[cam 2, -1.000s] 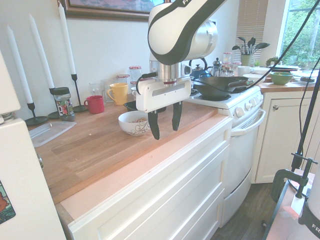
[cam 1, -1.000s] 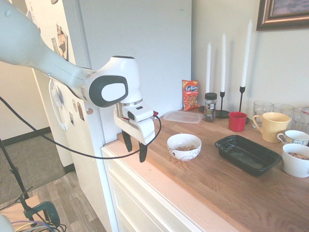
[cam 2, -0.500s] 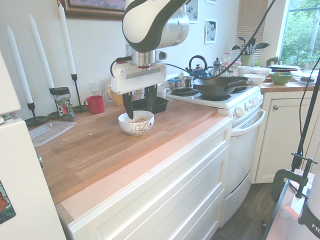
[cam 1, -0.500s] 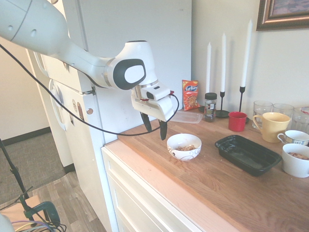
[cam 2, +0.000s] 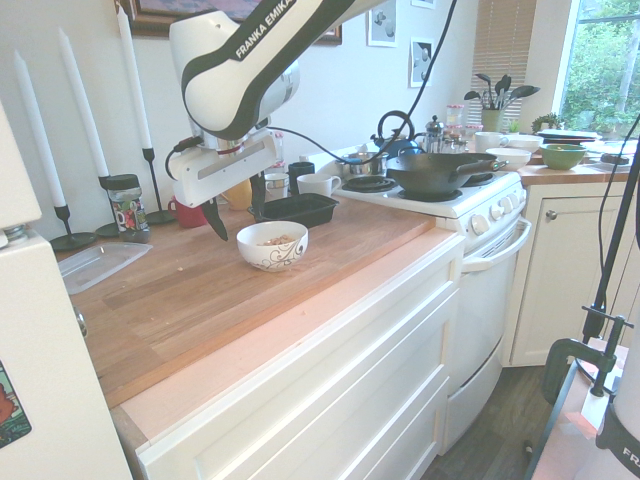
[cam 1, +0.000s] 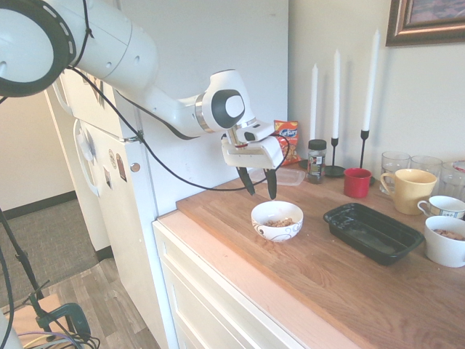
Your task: Pour the cereal into the box
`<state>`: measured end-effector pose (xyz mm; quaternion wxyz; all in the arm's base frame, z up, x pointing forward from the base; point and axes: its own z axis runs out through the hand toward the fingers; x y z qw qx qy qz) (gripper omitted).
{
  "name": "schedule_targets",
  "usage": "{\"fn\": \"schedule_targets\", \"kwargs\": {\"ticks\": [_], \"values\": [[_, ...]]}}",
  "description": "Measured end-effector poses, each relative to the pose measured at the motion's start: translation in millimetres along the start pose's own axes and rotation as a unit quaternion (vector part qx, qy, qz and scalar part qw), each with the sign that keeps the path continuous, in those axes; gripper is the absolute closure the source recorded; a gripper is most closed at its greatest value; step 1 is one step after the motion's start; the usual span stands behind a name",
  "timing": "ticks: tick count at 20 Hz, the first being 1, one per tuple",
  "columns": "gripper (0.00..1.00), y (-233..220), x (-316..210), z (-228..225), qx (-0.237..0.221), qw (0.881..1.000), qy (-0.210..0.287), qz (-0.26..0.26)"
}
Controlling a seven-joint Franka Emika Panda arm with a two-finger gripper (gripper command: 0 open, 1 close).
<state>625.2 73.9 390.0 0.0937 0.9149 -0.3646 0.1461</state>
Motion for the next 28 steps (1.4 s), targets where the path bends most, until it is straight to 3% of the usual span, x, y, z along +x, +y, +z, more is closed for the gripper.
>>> {"fn": "schedule_targets", "kwargs": {"ticks": [5, 12, 13, 28], "values": [[0.0, -23, -19, 33, -0.042, 0.998, 0.051, -0.023], [0.0, -23, -14, 68, -0.086, 0.994, 0.062, -0.03], [1.0, -22, -14, 73, -0.093, 0.993, 0.061, -0.031], [1.0, -21, -16, 79, -0.103, 0.992, 0.058, -0.035]]}}
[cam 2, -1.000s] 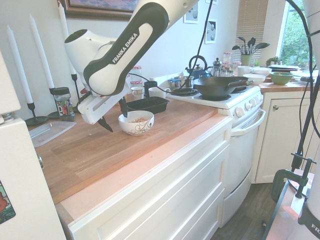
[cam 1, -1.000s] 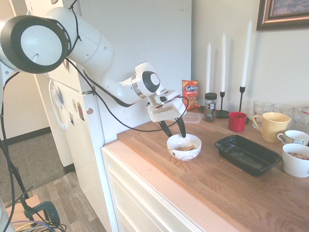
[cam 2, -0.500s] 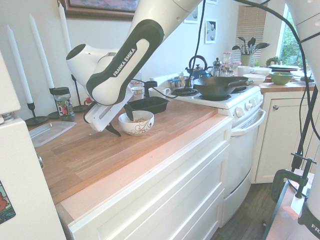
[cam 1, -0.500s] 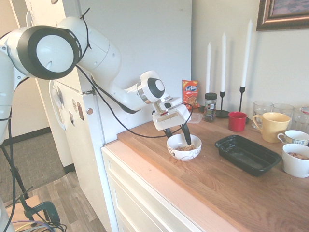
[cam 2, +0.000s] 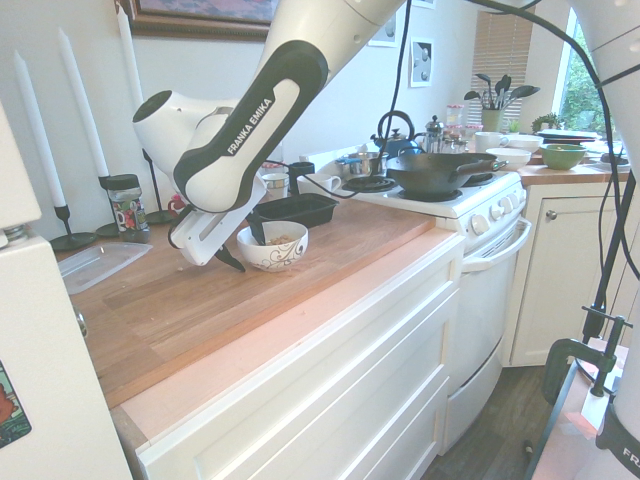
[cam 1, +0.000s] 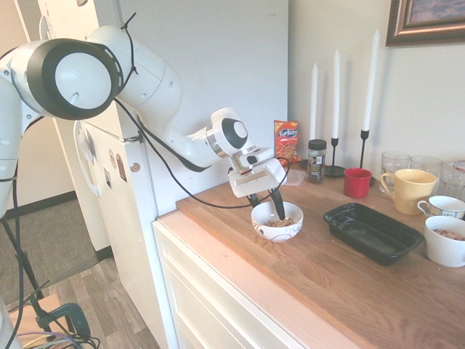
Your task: Pour the cereal into the box
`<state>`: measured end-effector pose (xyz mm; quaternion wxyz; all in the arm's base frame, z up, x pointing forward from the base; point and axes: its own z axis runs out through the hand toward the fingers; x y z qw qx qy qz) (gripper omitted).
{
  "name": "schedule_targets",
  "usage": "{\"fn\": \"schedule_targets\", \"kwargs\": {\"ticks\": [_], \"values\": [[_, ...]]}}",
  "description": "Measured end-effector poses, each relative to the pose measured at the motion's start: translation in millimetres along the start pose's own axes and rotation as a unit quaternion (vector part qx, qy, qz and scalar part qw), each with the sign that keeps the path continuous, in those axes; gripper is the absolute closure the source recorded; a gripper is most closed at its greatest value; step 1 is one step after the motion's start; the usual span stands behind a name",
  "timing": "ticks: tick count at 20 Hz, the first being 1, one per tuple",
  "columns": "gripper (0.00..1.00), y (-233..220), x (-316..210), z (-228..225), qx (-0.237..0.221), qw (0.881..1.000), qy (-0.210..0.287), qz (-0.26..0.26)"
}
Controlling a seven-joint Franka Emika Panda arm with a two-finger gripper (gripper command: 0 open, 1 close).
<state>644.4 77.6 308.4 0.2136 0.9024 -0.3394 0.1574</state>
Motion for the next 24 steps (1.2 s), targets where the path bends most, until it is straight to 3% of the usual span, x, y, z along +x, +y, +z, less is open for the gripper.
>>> {"fn": "schedule_targets", "kwargs": {"ticks": [24], "values": [[1.0, 8, 1, 0, 0.008, 1.0, -0.006, 0.018]]}}
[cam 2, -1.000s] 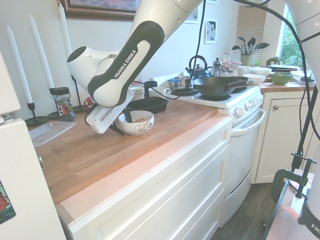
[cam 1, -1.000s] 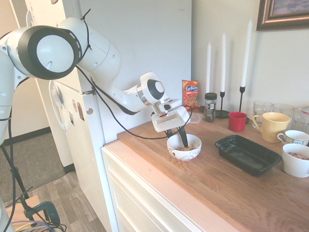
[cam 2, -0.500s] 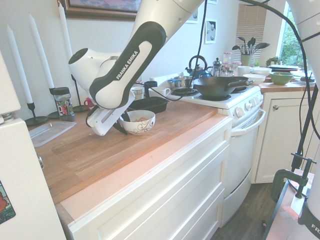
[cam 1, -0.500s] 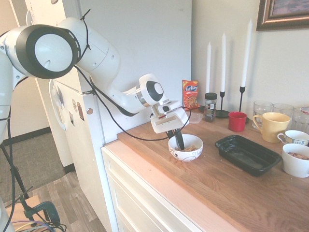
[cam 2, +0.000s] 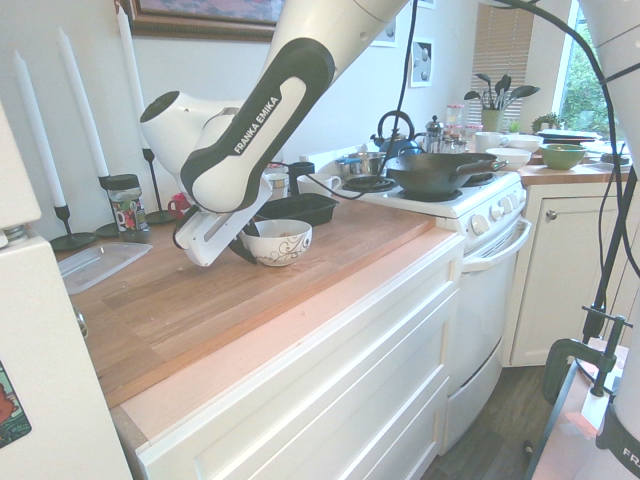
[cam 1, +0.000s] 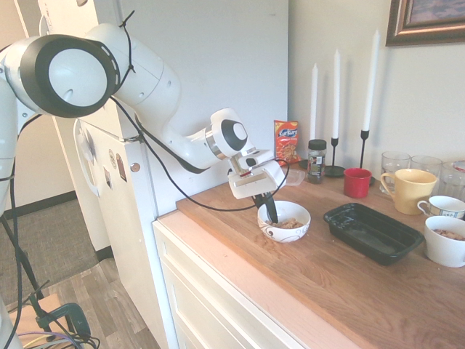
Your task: Pour the cereal into the box
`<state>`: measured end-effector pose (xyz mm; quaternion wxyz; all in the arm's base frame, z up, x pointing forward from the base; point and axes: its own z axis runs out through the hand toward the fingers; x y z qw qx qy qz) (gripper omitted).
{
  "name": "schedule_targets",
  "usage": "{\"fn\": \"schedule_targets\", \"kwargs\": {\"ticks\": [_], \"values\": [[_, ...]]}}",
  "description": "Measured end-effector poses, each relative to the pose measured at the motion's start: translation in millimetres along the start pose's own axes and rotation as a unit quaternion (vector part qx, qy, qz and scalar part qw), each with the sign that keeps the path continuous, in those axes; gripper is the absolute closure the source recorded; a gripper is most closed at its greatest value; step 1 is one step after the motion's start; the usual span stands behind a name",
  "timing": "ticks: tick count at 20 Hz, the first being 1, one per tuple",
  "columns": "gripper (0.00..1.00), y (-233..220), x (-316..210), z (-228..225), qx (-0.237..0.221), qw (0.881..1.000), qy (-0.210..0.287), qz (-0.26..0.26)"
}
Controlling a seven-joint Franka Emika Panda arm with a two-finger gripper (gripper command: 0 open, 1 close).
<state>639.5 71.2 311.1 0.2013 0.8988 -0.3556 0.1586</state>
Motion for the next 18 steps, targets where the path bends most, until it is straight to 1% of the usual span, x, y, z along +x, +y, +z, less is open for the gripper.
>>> {"fn": "schedule_targets", "kwargs": {"ticks": [3, 7, 10, 14, 18], "values": [[1.0, -2, 11, -14, 0.022, 1.0, 0.001, 0.01], [1.0, 0, 32, -47, 0.052, 0.998, 0.001, 0.018], [1.0, 6, 57, -64, 0.076, 0.997, -0.012, 0.027], [1.0, 24, 106, -80, 0.114, 0.991, -0.052, 0.047], [1.0, 35, 146, -88, 0.154, 0.981, -0.098, 0.059]]}}
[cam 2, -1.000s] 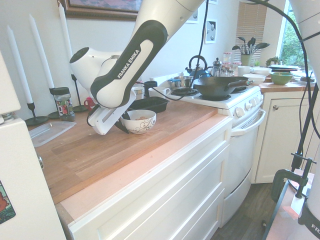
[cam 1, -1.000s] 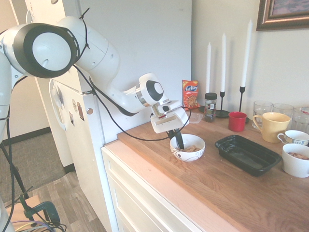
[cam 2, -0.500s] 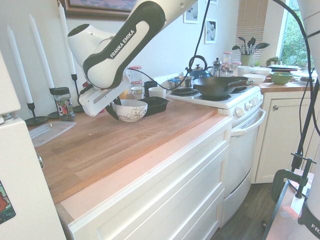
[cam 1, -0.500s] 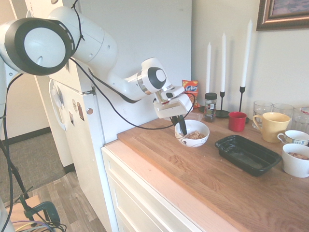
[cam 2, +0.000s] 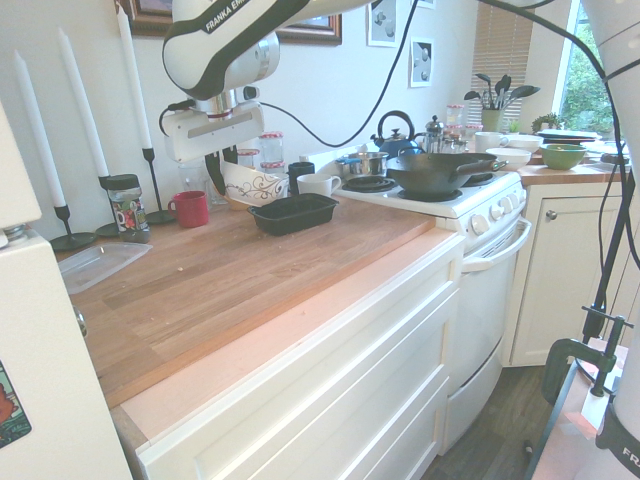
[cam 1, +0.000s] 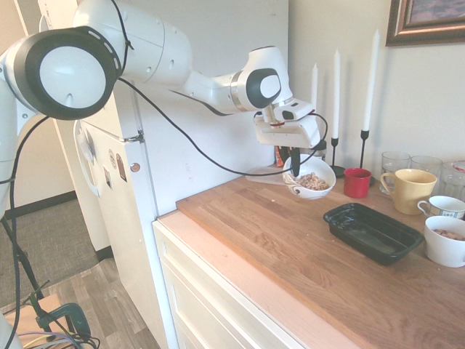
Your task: Pour the cereal into the box
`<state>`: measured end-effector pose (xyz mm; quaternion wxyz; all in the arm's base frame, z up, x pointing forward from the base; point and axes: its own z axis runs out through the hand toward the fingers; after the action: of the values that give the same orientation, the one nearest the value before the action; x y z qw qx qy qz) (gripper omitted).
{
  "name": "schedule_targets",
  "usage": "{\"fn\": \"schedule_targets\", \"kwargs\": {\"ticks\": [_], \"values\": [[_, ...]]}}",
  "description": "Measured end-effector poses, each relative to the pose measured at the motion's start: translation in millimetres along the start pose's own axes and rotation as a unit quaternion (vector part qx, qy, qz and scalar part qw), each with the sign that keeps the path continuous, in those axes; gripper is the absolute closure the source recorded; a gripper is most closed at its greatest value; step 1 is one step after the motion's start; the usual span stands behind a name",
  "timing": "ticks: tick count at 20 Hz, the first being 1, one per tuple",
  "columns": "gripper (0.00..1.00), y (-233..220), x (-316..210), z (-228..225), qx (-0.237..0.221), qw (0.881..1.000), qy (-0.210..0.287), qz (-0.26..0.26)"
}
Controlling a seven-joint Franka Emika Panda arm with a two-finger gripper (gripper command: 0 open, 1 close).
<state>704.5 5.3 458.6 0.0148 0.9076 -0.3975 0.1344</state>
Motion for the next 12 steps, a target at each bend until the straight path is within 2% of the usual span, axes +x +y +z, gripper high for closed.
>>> {"fn": "schedule_targets", "kwargs": {"ticks": [3, 7, 12], "values": [[1.0, 3, 22, -4, 0.022, 0.999, -0.036, 0.012], [1.0, 22, 63, -6, 0.036, 0.997, -0.06, 0.033], [1.0, 51, 104, 5, 0.076, 0.988, -0.126, 0.056]]}}
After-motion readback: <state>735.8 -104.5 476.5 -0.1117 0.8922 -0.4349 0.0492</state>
